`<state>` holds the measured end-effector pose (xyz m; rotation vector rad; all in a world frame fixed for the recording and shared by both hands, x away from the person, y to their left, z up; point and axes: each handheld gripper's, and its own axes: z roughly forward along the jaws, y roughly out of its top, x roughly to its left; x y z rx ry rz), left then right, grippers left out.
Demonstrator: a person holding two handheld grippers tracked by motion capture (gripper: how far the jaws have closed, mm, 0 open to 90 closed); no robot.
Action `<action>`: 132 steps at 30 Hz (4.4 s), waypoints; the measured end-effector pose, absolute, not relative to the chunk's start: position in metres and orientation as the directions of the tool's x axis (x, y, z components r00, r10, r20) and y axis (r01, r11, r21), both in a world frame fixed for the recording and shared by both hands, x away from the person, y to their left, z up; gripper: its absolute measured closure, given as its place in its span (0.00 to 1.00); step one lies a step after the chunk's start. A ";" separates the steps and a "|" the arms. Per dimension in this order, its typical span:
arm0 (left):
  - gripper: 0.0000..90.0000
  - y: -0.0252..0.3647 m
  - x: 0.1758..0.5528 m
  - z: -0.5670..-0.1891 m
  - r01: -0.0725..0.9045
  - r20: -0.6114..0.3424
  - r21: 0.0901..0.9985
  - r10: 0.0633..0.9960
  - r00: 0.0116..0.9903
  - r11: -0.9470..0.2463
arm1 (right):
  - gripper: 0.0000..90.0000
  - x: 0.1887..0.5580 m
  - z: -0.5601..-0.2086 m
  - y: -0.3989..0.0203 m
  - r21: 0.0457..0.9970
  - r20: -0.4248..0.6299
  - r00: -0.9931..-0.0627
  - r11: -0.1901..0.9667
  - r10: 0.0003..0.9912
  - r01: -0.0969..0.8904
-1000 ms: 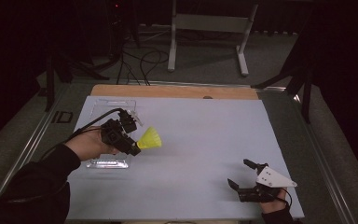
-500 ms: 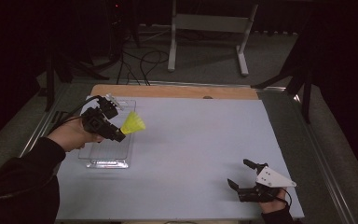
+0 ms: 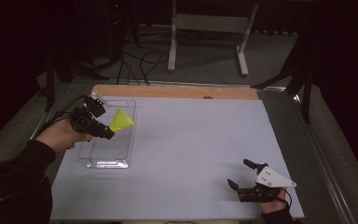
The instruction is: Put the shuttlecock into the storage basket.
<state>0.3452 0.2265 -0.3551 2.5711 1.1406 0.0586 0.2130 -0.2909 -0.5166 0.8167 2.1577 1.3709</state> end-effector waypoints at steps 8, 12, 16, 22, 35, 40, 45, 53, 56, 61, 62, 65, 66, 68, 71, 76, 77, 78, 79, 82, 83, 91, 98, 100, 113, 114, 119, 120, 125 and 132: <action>0.72 0.257 0.337 -0.355 0.756 -0.081 0.343 0.784 0.615 -0.557 | 0.10 0.213 -0.517 -0.291 0.912 -0.059 -0.723 0.331 0.689 0.241; 0.72 0.270 0.333 -0.357 0.775 -0.064 0.359 0.815 0.576 -0.520 | 0.10 0.213 -0.517 -0.290 0.912 -0.060 -0.723 0.332 0.689 0.240; 0.72 0.280 0.329 -0.361 0.788 -0.040 0.369 0.839 0.542 -0.492 | 0.10 0.213 -0.517 -0.290 0.912 -0.058 -0.724 0.332 0.687 0.242; 0.72 0.288 0.324 -0.371 0.792 -0.051 0.376 0.842 0.537 -0.481 | 0.10 0.213 -0.517 -0.290 0.912 -0.055 -0.724 0.330 0.688 0.245; 0.72 0.288 0.322 -0.406 0.763 -0.056 0.340 0.798 0.600 -0.550 | 0.10 0.213 -0.518 -0.289 0.910 -0.061 -0.725 0.337 0.686 0.243; 0.72 0.287 0.325 -0.414 0.764 -0.045 0.308 0.794 0.606 -0.566 | 0.10 0.213 -0.518 -0.290 0.911 -0.058 -0.726 0.334 0.685 0.243; 0.72 0.287 0.328 -0.419 0.779 -0.025 0.276 0.806 0.591 -0.563 | 0.10 0.214 -0.518 -0.290 0.911 -0.056 -0.727 0.333 0.685 0.244; 0.71 0.283 0.331 -0.425 0.784 -0.028 0.229 0.802 0.597 -0.576 | 0.10 0.214 -0.518 -0.289 0.908 -0.058 -0.723 0.337 0.688 0.248; 0.71 0.280 0.331 -0.428 0.788 -0.025 0.202 0.801 0.599 -0.582 | 0.10 0.214 -0.518 -0.289 0.909 -0.059 -0.724 0.337 0.687 0.246; 0.71 0.277 0.334 -0.431 0.779 -0.032 0.165 0.787 0.617 -0.604 | 0.10 0.214 -0.518 -0.289 0.909 -0.055 -0.724 0.335 0.687 0.249; 0.71 0.275 0.334 -0.432 0.778 -0.031 0.156 0.784 0.620 -0.608 | 0.10 0.214 -0.518 -0.289 0.909 -0.055 -0.724 0.335 0.687 0.248; 0.70 0.273 0.337 -0.435 0.780 -0.030 0.129 0.784 0.620 -0.612 | 0.10 0.214 -0.518 -0.290 0.909 -0.056 -0.724 0.336 0.687 0.248; 0.70 0.272 0.338 -0.435 0.781 -0.027 0.122 0.785 0.619 -0.612 | 0.10 0.214 -0.518 -0.290 0.909 -0.056 -0.724 0.335 0.687 0.248; 0.70 0.270 0.340 -0.437 0.783 -0.021 0.108 0.786 0.618 -0.613 | 0.10 0.214 -0.518 -0.290 0.909 -0.054 -0.724 0.334 0.688 0.249; 0.64 0.268 0.342 -0.435 0.787 -0.012 0.096 0.790 0.613 -0.609 | 0.10 0.214 -0.518 -0.290 0.909 -0.054 -0.724 0.334 0.688 0.249; 0.36 0.267 0.346 -0.428 0.802 -0.016 0.100 0.805 0.593 -0.589 | 0.10 0.214 -0.518 -0.290 0.910 -0.056 -0.723 0.334 0.688 0.248; 0.29 0.267 0.346 -0.426 0.803 -0.017 0.099 0.806 0.592 -0.587 | 0.10 0.214 -0.518 -0.290 0.910 -0.057 -0.724 0.335 0.687 0.246; 0.25 0.266 0.347 -0.425 0.803 -0.018 0.102 0.806 0.592 -0.588 | 0.10 0.214 -0.518 -0.290 0.910 -0.055 -0.724 0.333 0.687 0.247; 0.23 0.266 0.346 -0.424 0.801 -0.021 0.105 0.804 0.594 -0.589 | 0.10 0.214 -0.518 -0.290 0.910 -0.057 -0.724 0.334 0.687 0.245; 0.14 0.265 0.347 -0.422 0.794 -0.069 0.108 0.792 0.606 -0.598 | 0.10 0.214 -0.518 -0.290 0.910 -0.057 -0.724 0.334 0.687 0.246; 0.13 0.265 0.347 -0.422 0.795 -0.084 0.112 0.792 0.605 -0.596 | 0.10 0.214 -0.518 -0.290 0.910 -0.058 -0.724 0.335 0.687 0.245; 0.01 0.260 0.348 -0.416 0.780 -0.119 0.152 0.772 0.625 -0.607 | 0.10 0.214 -0.518 -0.290 0.910 -0.057 -0.724 0.334 0.687 0.245; 0.00 0.253 0.347 -0.412 0.758 -0.129 0.184 0.750 0.649 -0.625 | 0.10 0.214 -0.518 -0.290 0.909 -0.054 -0.723 0.333 0.689 0.250; 0.00 0.250 0.347 -0.410 0.756 -0.129 0.192 0.747 0.652 -0.626 | 0.10 0.214 -0.518 -0.289 0.909 -0.058 -0.723 0.336 0.688 0.247; 0.00 0.224 0.352 -0.401 0.699 -0.117 0.266 0.697 0.707 -0.664 | 0.10 0.214 -0.518 -0.291 0.910 -0.054 -0.721 0.332 0.690 0.249; 0.00 0.223 0.352 -0.400 0.699 -0.122 0.269 0.697 0.707 -0.663 | 0.10 0.214 -0.518 -0.291 0.910 -0.055 -0.722 0.332 0.690 0.248; 0.00 0.216 0.354 -0.397 0.692 -0.115 0.291 0.694 0.711 -0.661 | 0.10 0.214 -0.518 -0.291 0.909 -0.053 -0.722 0.333 0.690 0.250; 0.00 0.215 0.355 -0.395 0.685 -0.115 0.300 0.688 0.717 -0.663 | 0.10 0.214 -0.518 -0.291 0.910 -0.053 -0.722 0.332 0.690 0.251; 0.00 0.206 0.357 -0.392 0.666 -0.115 0.334 0.672 0.731 -0.667 | 0.10 0.214 -0.518 -0.290 0.909 -0.050 -0.723 0.331 0.689 0.253; 0.00 0.189 0.358 -0.393 0.626 -0.117 0.354 0.632 0.766 -0.694 | 0.10 0.214 -0.518 -0.291 0.910 -0.049 -0.724 0.329 0.688 0.251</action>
